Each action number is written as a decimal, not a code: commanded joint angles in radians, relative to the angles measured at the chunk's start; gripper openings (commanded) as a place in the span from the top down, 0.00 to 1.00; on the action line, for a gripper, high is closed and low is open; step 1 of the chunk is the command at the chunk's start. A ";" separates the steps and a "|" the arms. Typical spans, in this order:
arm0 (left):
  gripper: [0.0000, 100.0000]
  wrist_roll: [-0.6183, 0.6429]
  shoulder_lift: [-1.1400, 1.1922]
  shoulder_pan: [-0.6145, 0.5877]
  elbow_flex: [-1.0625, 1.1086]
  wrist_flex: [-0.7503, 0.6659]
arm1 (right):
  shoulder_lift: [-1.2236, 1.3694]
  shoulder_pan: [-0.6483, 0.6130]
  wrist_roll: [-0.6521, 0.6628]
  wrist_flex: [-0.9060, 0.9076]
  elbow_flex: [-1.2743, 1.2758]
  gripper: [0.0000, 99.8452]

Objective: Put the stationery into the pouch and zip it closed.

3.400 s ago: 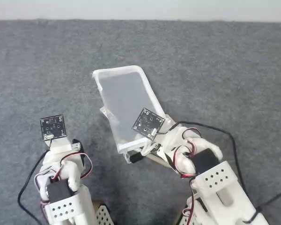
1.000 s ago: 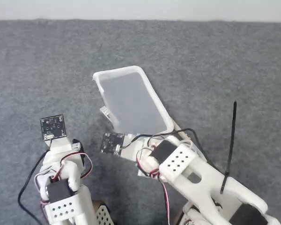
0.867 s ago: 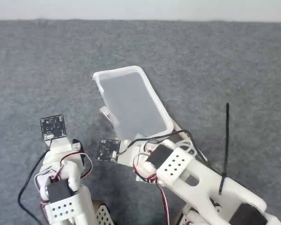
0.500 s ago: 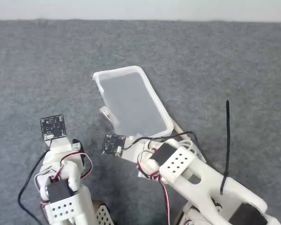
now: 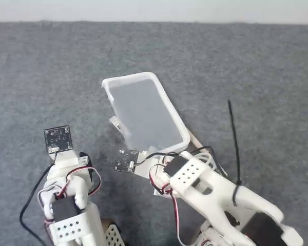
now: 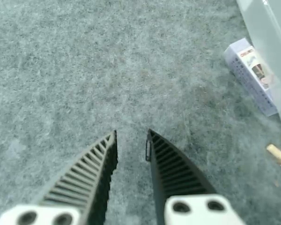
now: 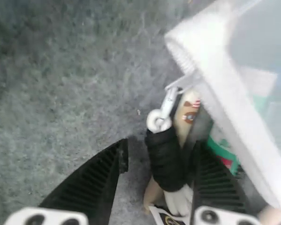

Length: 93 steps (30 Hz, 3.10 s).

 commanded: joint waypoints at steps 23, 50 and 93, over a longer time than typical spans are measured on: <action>0.90 0.006 -0.021 -0.006 -0.044 -0.009 | 0.025 0.010 -0.040 0.027 -0.100 0.85; 0.87 -0.038 -0.021 -0.008 -0.085 -0.006 | -0.598 0.027 -0.078 0.042 0.091 0.99; 0.62 0.192 -0.021 0.460 -0.421 0.046 | -0.888 0.102 -0.281 -0.077 0.005 0.99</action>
